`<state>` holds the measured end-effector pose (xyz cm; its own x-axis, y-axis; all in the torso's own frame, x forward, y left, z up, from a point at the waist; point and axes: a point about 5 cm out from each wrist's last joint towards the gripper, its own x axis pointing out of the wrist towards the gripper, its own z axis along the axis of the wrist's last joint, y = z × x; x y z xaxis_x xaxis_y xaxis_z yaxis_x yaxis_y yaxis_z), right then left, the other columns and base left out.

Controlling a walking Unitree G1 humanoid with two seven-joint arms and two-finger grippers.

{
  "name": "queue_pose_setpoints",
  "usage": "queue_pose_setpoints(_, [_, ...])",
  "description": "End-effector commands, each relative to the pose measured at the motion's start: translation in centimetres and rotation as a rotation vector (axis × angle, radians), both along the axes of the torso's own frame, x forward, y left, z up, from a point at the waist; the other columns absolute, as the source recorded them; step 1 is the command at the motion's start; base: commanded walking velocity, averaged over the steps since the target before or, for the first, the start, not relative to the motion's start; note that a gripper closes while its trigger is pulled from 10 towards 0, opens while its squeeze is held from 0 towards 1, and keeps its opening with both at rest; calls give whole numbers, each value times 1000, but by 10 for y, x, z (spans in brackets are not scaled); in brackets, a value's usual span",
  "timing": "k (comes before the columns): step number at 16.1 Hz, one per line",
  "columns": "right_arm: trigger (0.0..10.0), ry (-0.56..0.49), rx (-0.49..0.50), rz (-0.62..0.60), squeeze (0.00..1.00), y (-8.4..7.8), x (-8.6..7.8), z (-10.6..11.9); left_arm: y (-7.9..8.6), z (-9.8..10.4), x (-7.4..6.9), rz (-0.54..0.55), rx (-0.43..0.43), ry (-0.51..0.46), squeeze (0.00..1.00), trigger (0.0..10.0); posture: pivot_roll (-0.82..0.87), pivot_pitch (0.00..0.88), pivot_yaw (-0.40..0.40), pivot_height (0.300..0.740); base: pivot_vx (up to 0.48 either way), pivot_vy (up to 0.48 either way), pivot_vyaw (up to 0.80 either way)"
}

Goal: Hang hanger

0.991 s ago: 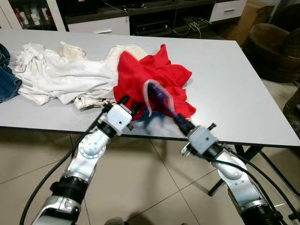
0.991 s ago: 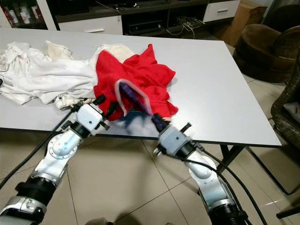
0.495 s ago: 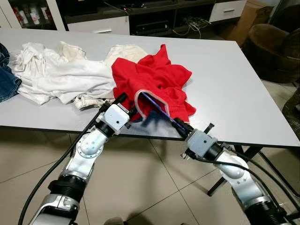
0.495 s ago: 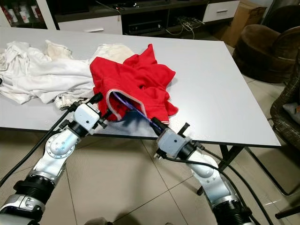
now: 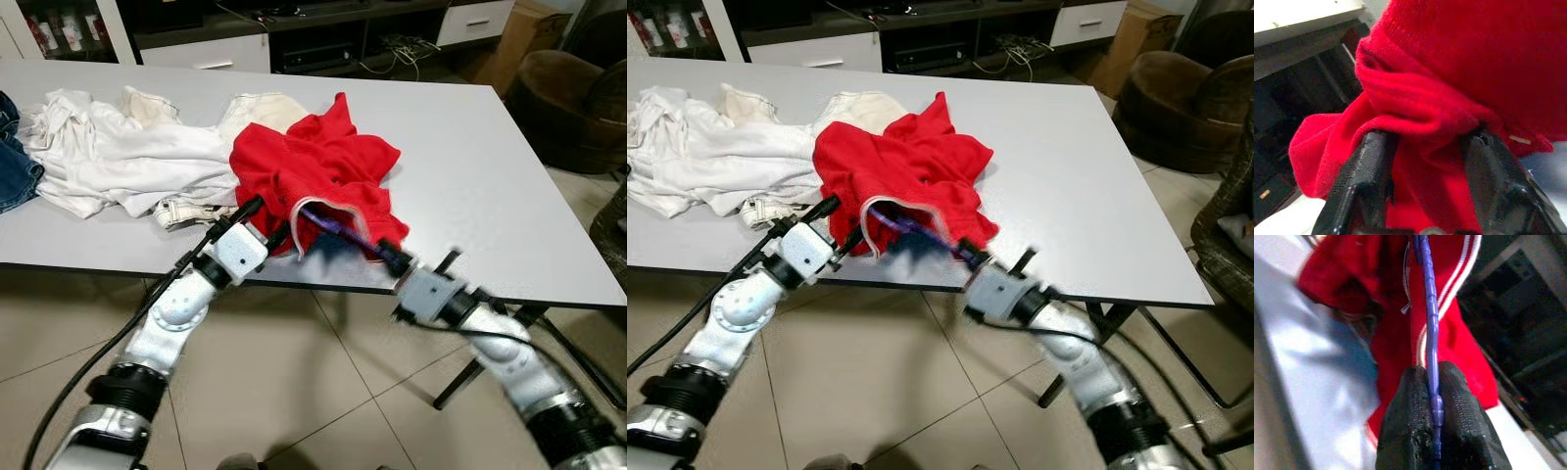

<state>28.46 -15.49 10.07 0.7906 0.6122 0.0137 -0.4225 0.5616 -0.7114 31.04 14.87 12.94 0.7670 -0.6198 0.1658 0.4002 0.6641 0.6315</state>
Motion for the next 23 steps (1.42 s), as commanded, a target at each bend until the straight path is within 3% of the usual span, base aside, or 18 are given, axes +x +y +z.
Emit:
queue_pose_setpoints(1, [10000,-14,-1,-26,0,-4,4,3,-5,5,-2,-50,18,-23,0,10000,109,0,-10,740,0,0,0])
queue_pose_setpoints(2, [10000,-18,1,-35,0,-6,5,4,-5,5,-2,-59,13,-21,1000,10000,109,0,-10,740,0,0,0])
queue_pose_setpoints(7, [10000,-41,-43,-37,0,-10,8,3,-3,7,-3,-66,48,-42,1000,10000,109,0,-9,740,0,0,0])
queue_pose_setpoints(8, [10000,-51,-91,-17,0,-10,7,1,-2,9,-3,-83,91,-48,0,10000,109,0,-9,740,0,0,0])
queue_pose_setpoints(9, [10000,-61,-144,-6,0,-11,7,-2,1,13,-3,-98,139,-67,0,10000,109,0,-9,740,0,0,0])
queue_pose_setpoints(14, [10000,-94,-187,-28,0,-16,11,-1,6,22,-1,-103,224,-111,0,10000,111,0,-12,740,0,0,0])
queue_pose_setpoints(18, [10000,-147,-251,8,0,-12,11,1,12,25,1,-105,276,-126,0,10000,111,0,-12,740,0,0,0])
queue_pose_setpoints(20, [10000,-206,-336,75,0,-5,10,3,10,24,1,-149,358,-125,0,10000,111,0,-12,740,0,0,0])
queue_pose_setpoints(23, [10000,-247,-354,96,0,-2,10,9,7,20,0,-191,414,-113,0,10000,116,0,-7,740,0,0,0])
